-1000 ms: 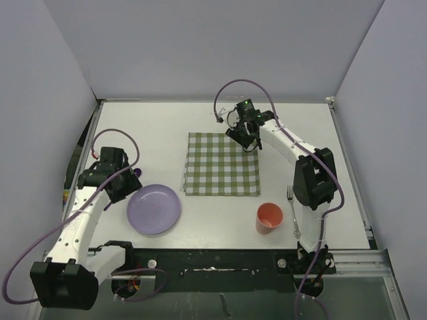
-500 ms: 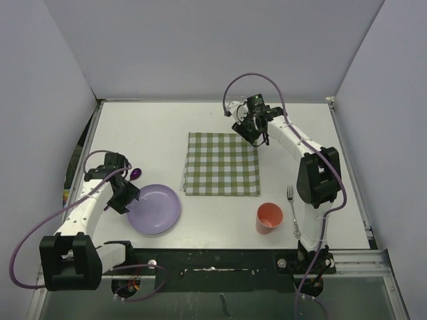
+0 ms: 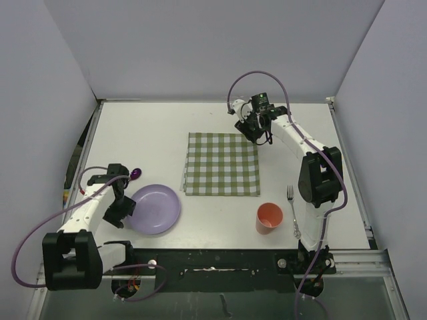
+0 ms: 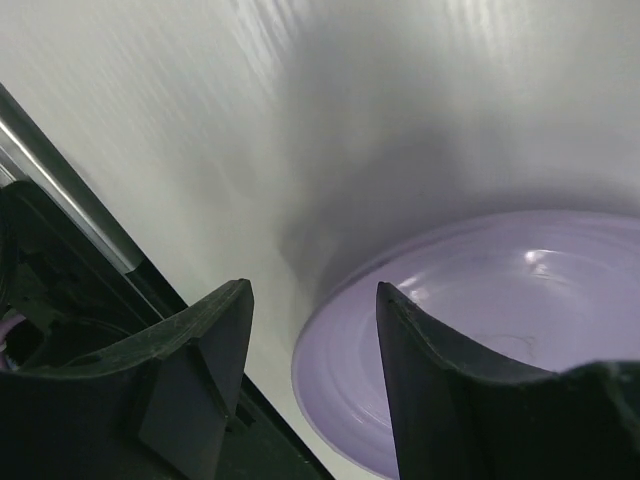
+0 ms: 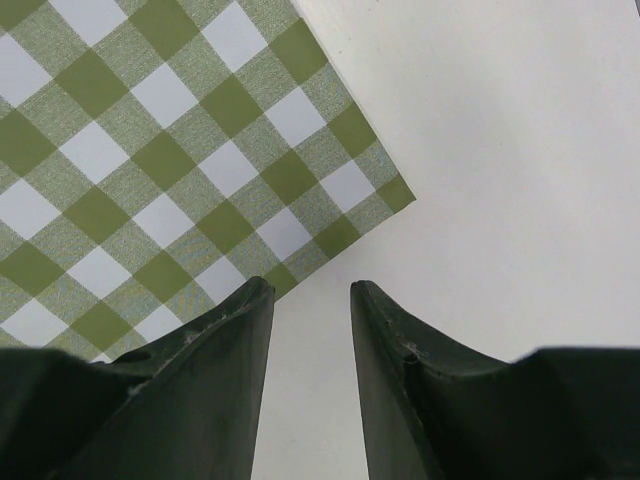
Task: Set the dinner table for one person
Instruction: Pick up the plate at the center of the board, then place the plate on the napkin.
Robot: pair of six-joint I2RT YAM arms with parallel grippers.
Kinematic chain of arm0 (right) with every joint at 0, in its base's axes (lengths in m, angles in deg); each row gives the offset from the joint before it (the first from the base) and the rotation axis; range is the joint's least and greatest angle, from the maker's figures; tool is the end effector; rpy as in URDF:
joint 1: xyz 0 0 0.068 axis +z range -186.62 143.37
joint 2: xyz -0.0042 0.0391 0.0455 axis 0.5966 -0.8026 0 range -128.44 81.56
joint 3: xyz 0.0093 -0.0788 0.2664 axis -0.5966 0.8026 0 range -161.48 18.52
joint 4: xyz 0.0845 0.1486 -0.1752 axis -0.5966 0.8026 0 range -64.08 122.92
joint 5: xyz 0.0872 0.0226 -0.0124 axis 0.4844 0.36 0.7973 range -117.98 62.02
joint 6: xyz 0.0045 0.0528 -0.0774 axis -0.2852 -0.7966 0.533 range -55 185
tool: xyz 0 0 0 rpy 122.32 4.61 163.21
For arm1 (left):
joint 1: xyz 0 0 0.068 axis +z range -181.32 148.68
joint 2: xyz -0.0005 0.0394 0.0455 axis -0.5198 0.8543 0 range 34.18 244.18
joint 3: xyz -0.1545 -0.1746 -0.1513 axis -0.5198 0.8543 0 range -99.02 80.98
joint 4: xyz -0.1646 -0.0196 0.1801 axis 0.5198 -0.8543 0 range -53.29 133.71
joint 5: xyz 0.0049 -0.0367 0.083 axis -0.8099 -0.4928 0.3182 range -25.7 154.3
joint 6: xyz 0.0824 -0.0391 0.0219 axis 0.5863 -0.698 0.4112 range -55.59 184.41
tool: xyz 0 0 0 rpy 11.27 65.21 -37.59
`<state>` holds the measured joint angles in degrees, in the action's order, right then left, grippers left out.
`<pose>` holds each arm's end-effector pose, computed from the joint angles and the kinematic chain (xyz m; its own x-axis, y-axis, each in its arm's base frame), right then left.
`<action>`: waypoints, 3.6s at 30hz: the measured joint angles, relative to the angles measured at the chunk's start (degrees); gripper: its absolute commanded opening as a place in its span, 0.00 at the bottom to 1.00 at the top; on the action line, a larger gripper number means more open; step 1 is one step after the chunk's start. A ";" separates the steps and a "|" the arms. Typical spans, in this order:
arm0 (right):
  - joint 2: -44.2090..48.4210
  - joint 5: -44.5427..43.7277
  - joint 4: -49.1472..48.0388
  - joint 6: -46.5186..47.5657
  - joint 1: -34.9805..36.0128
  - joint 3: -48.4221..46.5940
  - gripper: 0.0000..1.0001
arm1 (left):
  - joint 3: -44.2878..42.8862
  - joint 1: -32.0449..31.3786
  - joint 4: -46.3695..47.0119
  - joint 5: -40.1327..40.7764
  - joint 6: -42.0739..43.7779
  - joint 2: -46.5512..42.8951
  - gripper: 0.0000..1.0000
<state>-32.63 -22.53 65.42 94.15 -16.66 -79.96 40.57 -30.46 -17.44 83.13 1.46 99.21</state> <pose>0.4253 0.1631 0.2255 -0.4838 -0.6917 -0.5363 -0.7174 0.6643 -0.2097 0.1488 0.0295 0.1638 -0.4197 -0.8493 -0.3203 -0.9054 0.4169 0.0808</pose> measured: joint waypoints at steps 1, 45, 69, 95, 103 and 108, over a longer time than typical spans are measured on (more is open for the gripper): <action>0.00 0.22 -0.02 -0.09 0.00 0.00 0.38 | 1.16 0.00 0.22 -0.48 0.00 1.31 0.51; -0.11 -5.81 0.81 -1.05 2.05 0.04 0.31 | -22.86 -11.02 27.06 -18.03 18.25 17.29 0.00; -0.11 -11.02 -1.86 -4.33 -9.33 2.38 0.34 | -36.96 -24.55 32.70 -27.17 22.27 39.58 0.00; -0.13 -10.32 -1.70 -4.31 -8.41 2.16 0.33 | -37.00 -24.57 33.46 -31.10 23.39 47.10 0.00; -0.13 -10.19 -1.70 -4.09 -7.19 2.16 0.33 | -37.22 -24.81 33.83 -31.10 23.63 47.80 0.00; -0.15 -10.19 -1.70 -3.89 -6.69 2.16 0.33 | -37.35 -24.92 34.05 -31.10 23.78 48.39 0.00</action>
<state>-32.79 -32.71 63.72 90.26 -23.35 -77.79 3.22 -55.38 16.61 52.03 25.24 147.60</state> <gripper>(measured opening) 0.335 0.045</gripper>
